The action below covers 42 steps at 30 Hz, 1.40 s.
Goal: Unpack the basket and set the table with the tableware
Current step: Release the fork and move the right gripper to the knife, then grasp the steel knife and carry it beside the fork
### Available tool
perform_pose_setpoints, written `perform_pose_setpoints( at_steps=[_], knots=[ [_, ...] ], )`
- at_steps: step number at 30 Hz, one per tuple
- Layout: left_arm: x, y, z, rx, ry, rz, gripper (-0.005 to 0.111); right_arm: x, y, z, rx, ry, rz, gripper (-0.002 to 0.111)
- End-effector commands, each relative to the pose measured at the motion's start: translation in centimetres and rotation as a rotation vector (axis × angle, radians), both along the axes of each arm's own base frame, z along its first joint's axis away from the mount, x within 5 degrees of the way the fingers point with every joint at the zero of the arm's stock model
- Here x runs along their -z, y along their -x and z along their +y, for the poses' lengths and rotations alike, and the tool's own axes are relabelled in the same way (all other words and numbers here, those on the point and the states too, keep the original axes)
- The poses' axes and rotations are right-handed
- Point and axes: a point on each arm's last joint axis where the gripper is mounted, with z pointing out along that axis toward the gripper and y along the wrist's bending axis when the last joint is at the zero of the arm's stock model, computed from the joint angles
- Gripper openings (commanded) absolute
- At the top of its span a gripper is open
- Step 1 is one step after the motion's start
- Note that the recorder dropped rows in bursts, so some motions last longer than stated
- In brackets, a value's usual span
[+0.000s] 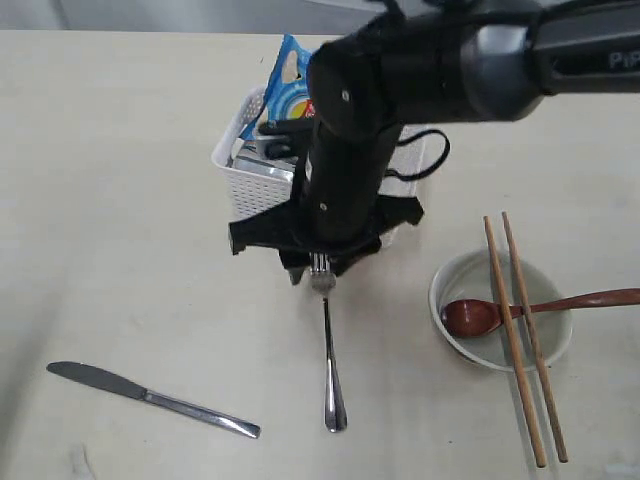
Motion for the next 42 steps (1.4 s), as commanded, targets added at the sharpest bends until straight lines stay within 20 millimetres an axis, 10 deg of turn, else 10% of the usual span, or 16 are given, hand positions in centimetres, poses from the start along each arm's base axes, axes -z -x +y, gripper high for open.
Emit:
perform_pose_setpoints(
  at_steps=[1,11,36,42],
  knots=[
    [0.0,0.0,0.0,0.005,0.004,-0.004,0.000,-4.1,2.1,2.5,-0.347,-0.096,-0.018,0.045],
    [0.0,0.0,0.0,0.005,0.004,-0.004,0.000,-1.6,10.0,9.1,-0.757,-0.077,-0.125,0.045],
    [0.0,0.0,0.0,0.005,0.004,-0.004,0.000,5.9,10.8,12.6,-0.940,0.101,-0.089,0.045],
    [0.0,0.0,0.0,0.005,0.004,-0.004,0.000,6.2,10.8,12.5,-0.931,0.112,-0.079,0.004]
  ],
)
